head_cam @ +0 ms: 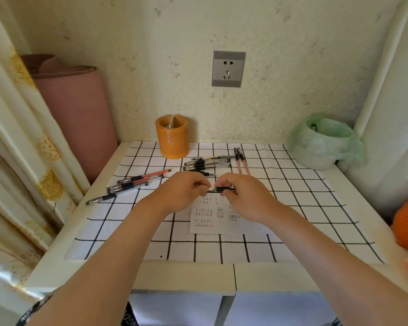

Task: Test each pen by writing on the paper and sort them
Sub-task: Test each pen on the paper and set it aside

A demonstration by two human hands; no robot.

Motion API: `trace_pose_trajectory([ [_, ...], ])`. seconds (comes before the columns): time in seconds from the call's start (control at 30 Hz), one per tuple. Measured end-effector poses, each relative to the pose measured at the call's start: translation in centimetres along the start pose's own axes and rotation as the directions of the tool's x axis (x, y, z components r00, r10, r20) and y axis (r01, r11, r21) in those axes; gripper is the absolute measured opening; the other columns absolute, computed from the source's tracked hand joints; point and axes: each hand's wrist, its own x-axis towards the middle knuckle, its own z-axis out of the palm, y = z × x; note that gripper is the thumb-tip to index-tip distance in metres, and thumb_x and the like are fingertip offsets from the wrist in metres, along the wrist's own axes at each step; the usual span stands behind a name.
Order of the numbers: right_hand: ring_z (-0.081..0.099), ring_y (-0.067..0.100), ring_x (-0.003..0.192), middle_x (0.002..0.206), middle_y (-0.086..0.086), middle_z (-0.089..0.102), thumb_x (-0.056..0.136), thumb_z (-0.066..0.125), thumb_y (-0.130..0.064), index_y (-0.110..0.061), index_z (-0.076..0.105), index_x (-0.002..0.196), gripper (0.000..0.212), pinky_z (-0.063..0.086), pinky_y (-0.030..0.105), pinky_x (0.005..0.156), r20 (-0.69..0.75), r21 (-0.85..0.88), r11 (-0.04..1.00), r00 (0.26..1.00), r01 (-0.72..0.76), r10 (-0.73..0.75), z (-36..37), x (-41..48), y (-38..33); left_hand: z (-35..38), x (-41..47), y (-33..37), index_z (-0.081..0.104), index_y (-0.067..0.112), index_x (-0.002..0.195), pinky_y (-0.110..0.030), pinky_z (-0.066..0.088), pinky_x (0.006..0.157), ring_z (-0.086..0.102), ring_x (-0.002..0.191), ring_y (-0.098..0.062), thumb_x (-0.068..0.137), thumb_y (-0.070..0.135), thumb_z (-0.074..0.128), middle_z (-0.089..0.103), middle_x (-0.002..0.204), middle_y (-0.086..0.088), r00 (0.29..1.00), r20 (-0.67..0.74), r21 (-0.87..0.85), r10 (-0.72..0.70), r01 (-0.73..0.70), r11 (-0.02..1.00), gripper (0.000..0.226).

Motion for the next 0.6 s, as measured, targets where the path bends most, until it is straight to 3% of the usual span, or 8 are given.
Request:
trace_pose_trajectory([
  [0.07,0.059,0.010,0.090,0.106,-0.012,0.066,0.096,0.048,-0.017,-0.030,0.063,0.118,0.030,0.050,0.035,0.079,0.034,-0.103,0.993,0.998,0.057,-0.054,0.1,-0.2,-0.2,0.0,0.0,0.4,0.067,0.024,0.097,-0.022,0.050,0.070,0.061,0.073,-0.003,0.096,0.022,0.060,0.072,0.083,0.009,1.000,-0.015,-0.118,-0.021,0.019,0.993,0.008],
  [0.17,0.056,0.013,0.076,0.082,-0.011,0.059,0.093,0.044,-0.037,-0.028,0.055,0.089,0.015,0.045,0.035,0.066,0.067,-0.233,0.967,0.994,0.105,-0.092,0.2,-0.5,-0.6,-0.3,-0.2,1.0,0.071,0.014,0.092,-0.015,0.051,0.062,0.064,0.065,-0.006,0.092,0.019,0.067,0.075,0.080,0.001,1.000,0.006,-0.273,-0.024,0.025,0.962,0.006],
  [0.3,0.051,0.010,0.053,0.053,-0.006,0.051,0.078,0.030,-0.082,-0.021,0.053,0.062,0.067,0.034,0.029,0.051,0.014,-0.373,0.927,0.999,0.039,-0.037,0.5,-0.5,-1.0,-0.6,-0.5,1.4,0.077,0.019,0.090,-0.018,0.052,0.070,0.067,0.078,-0.013,0.091,0.026,0.066,0.074,0.085,0.001,0.996,0.088,-0.277,0.011,0.014,0.961,0.013],
  [0.4,0.040,0.015,0.046,0.047,-0.002,0.040,0.085,0.035,-0.075,-0.019,0.042,0.053,0.065,0.031,0.028,0.047,-0.026,-0.419,0.908,0.999,0.007,-0.020,0.8,-0.1,-1.1,-0.3,-0.3,0.4,0.075,0.026,0.094,-0.022,0.049,0.077,0.064,0.086,-0.009,0.096,0.030,0.058,0.071,0.090,0.010,0.995,0.097,-0.122,-0.022,0.033,0.992,0.018],
  [0.47,0.036,0.016,0.044,0.045,-0.003,0.036,0.087,0.040,-0.068,-0.018,0.037,0.051,0.062,0.036,0.029,0.049,-0.038,-0.410,0.912,0.999,-0.024,0.009,0.9,0.3,-1.1,0.0,0.0,-0.8,0.071,0.031,0.104,-0.024,0.047,0.084,0.060,0.103,-0.010,0.098,0.026,0.053,0.068,0.108,0.011,0.998,0.052,0.092,-0.043,0.038,0.995,0.020],
  [0.6,0.045,0.016,0.046,0.047,-0.002,0.045,0.087,0.046,-0.061,-0.016,0.051,0.056,0.055,0.040,0.029,0.048,-0.066,-0.333,0.940,0.996,-0.075,0.056,1.1,1.0,-1.4,0.4,0.3,-2.5,0.062,0.033,0.126,-0.039,0.043,0.103,0.046,0.125,-0.016,0.091,0.031,0.065,0.053,0.133,0.005,0.994,0.070,0.320,-0.088,0.062,0.946,0.036],
])
